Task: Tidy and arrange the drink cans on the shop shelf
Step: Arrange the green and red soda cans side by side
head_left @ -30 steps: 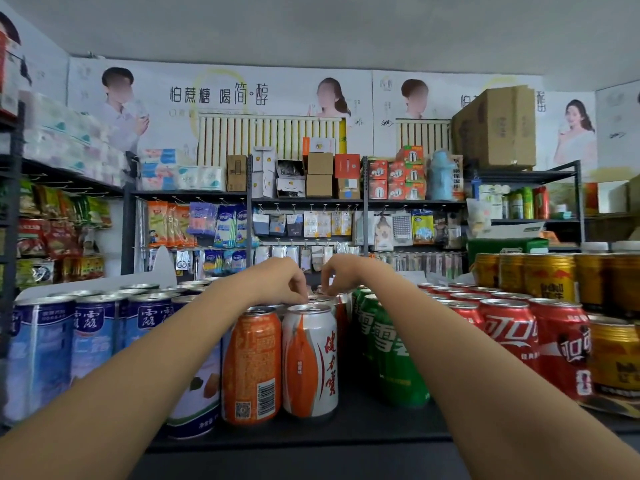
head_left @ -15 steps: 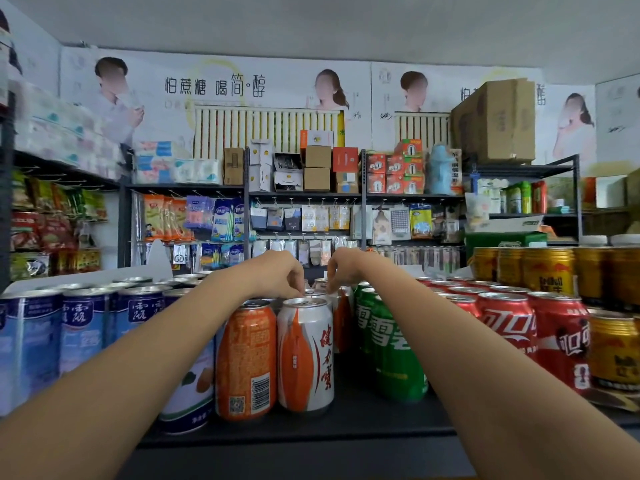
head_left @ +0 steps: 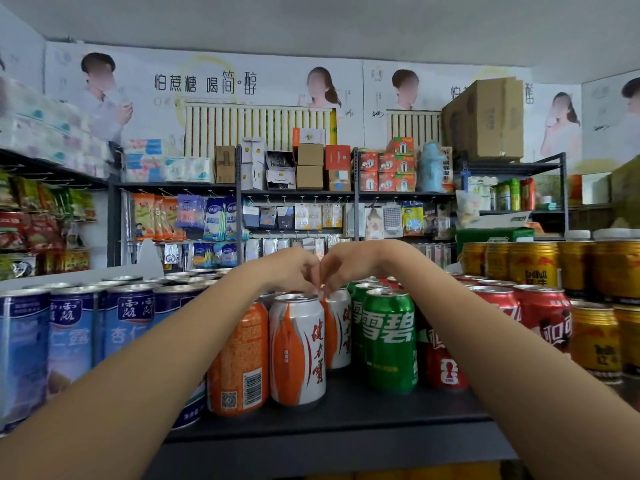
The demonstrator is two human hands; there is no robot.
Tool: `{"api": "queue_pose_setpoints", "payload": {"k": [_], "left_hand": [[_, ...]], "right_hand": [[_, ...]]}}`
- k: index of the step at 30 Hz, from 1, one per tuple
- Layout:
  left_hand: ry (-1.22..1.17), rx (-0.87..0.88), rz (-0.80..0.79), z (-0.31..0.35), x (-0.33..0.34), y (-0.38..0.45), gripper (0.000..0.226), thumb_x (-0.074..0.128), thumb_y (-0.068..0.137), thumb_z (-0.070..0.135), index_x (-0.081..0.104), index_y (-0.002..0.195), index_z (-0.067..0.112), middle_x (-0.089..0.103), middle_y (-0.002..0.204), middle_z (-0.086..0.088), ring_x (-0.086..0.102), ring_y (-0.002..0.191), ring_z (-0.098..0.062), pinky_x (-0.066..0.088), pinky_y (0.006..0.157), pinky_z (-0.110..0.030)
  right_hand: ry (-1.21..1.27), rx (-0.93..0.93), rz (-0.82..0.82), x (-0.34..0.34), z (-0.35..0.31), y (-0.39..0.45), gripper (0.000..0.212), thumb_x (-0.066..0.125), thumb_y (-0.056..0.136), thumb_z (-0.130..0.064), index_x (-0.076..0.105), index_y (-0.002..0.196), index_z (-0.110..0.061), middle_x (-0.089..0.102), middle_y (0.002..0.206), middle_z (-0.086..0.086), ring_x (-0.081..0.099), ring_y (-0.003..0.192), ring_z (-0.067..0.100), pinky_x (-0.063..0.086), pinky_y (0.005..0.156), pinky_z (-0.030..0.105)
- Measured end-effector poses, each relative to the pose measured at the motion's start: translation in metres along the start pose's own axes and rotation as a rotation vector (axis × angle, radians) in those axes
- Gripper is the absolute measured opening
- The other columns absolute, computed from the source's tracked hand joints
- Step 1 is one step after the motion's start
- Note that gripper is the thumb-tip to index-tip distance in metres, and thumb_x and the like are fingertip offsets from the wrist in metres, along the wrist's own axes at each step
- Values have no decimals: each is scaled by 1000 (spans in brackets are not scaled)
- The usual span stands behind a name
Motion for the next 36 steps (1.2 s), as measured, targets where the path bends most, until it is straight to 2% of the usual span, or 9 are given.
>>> {"api": "queue_pose_setpoints", "payload": {"k": [5,11,15,18,22,25,28,31,36], "left_hand": [[186,-5,79,4,-8,-5,2,66,82,14,65,85,15,52,76,14,48,79,-7,36,63,-17],[163,-39,-83,2,-24,-34,35,56,87,41,66,104,11,59,101,8,56,96,-11,45,91,-31],[202,-51,-177,12,-31,-51,47,53,80,56,62,109,20,58,95,15,53,92,-4,40,91,-28],[268,-86,-286,19,-26,-57,45,55,81,53,54,114,23,67,82,11,55,77,3,37,87,-26],[127,-39,-260,20,-23,-59,42,61,84,38,51,121,23,65,110,-4,58,78,-6,45,72,-19],[-35,-23,-305,19,-17,-57,41,62,85,29,48,123,27,57,125,-3,58,98,-13,47,89,-32],[-94,24,-300,23,-9,-48,40,62,86,24,48,123,27,49,134,-3,46,123,-19,35,106,-39],[-163,76,-267,27,-2,-40,37,63,85,20,51,120,23,48,134,-2,44,123,-16,38,100,-31],[-60,122,-174,27,-1,-34,30,66,82,31,54,110,28,52,129,2,47,120,-14,40,99,-33]], "right_hand": [[-69,69,-15,4,2,0,42,67,82,-21,55,123,-18,45,137,5,45,124,24,33,107,42],[-105,115,127,12,-4,-1,39,65,82,-31,60,116,-11,52,131,4,48,120,23,37,92,30],[-149,148,177,14,-10,-3,40,66,82,-30,61,116,-11,55,129,5,51,117,23,39,89,28],[-170,146,208,16,-15,-10,40,67,83,-27,59,119,-12,54,131,5,49,120,23,39,97,32],[-156,123,283,10,-16,-31,39,63,86,-13,55,124,-13,52,131,6,49,120,23,40,97,30],[-70,71,246,6,-14,-52,35,62,86,-11,58,121,-14,56,126,5,53,116,20,42,98,31],[42,69,152,7,-13,-68,39,64,84,-11,55,122,-14,59,123,5,55,112,18,43,98,31],[-7,90,119,12,-12,-75,54,71,80,-25,49,128,-12,54,129,3,52,117,19,41,102,31],[-57,111,265,23,-11,-74,60,76,73,-34,52,123,-12,56,122,4,53,109,20,44,95,31]]}}
Point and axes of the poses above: each hand's wrist, its own y-axis towards the middle knuckle, its own x-axis out of the palm, z = x × y, the point moved 3 cm from there along y, towards the middle knuckle
